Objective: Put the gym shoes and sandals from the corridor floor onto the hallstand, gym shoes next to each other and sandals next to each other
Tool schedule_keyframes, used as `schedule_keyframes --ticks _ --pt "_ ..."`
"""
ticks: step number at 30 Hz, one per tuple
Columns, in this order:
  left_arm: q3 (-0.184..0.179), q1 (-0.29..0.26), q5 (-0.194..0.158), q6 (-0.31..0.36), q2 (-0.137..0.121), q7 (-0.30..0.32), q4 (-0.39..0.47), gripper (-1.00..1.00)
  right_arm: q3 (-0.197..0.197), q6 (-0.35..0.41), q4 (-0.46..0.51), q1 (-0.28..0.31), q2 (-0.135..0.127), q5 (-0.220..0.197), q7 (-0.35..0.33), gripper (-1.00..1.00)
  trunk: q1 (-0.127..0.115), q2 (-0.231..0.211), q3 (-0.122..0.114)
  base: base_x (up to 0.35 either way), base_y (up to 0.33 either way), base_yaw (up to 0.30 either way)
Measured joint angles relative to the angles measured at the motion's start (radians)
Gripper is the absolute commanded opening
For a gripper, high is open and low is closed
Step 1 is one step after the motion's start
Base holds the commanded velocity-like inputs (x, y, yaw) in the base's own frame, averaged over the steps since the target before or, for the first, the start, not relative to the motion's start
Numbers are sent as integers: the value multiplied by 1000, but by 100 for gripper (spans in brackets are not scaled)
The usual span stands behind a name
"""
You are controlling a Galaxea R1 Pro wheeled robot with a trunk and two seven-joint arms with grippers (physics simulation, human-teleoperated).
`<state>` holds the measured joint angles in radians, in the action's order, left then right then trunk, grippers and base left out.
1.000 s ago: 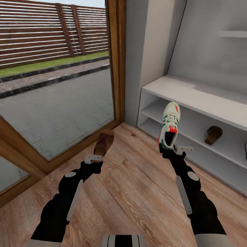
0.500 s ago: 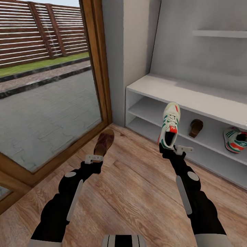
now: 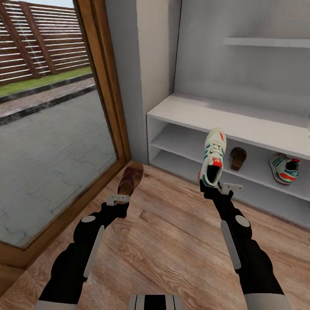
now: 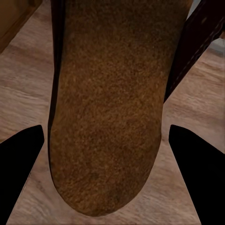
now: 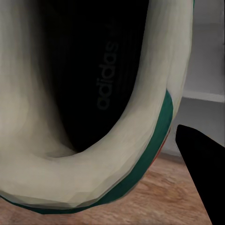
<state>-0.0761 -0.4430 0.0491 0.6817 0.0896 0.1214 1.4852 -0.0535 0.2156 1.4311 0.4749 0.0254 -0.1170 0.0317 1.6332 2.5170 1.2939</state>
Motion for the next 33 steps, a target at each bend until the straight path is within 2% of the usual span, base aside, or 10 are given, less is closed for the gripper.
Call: schedule_keyframes --ticks 9,26,33 --pt "0 0 0 0 1 0 0 -100 0 0 0 0 0 0 -1 -100 0 0 0 37 211 -279" --pt "0 0 -1 -1 1 0 0 -100 0 0 0 0 0 0 0 -100 0 0 0 0 21 -279" --pt "0 0 -1 0 1 0 0 -100 0 0 0 0 0 0 -1 -100 0 0 0 0 203 -279"
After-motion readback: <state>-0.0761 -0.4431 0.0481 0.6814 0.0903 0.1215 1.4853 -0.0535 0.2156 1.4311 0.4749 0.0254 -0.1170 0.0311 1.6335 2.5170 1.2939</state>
